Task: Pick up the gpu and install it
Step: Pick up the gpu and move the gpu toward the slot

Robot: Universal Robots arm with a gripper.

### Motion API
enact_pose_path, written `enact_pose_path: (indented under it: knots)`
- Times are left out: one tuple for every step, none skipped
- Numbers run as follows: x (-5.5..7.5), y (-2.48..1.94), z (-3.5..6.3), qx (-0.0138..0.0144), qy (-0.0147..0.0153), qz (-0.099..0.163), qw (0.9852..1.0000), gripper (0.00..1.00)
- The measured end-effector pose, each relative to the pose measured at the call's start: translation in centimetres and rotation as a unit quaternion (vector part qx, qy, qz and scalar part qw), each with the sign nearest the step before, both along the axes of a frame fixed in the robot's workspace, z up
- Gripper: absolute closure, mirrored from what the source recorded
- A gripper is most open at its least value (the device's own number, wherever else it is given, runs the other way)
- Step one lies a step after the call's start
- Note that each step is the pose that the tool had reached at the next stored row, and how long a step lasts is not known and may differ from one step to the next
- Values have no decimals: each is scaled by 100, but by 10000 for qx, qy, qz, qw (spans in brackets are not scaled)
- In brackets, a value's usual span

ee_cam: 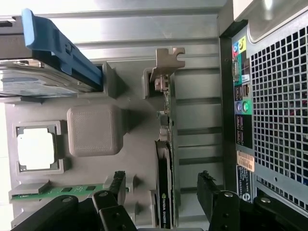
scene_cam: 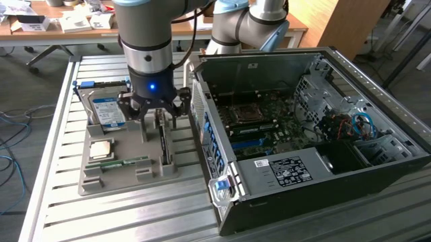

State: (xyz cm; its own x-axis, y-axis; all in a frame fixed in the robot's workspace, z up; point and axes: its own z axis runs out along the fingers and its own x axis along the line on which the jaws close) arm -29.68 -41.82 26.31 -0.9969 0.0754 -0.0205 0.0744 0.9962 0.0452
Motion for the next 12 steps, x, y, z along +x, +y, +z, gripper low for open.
enact_pose_path:
  knots:
    - [0,0,-18,0,1,0,10000,30]
    - [0,0,-37,0,3,0,10000,30]
    - [0,0,-56,0,4,0,10000,30]
    - [0,0,-74,0,6,0,10000,30]
    - [0,0,-91,0,7,0,10000,30]
    - [0,0,-109,0,8,0,10000,30]
    - [0,0,-125,0,9,0,10000,30]
    - [0,0,-144,0,10,0,10000,30]
    - [0,0,-157,0,12,0,10000,30]
    - [0,0,-162,0,12,0,10000,30]
    - [0,0,-163,-1,12,0,10000,30]
    - [0,0,-163,-1,13,0,10000,30]
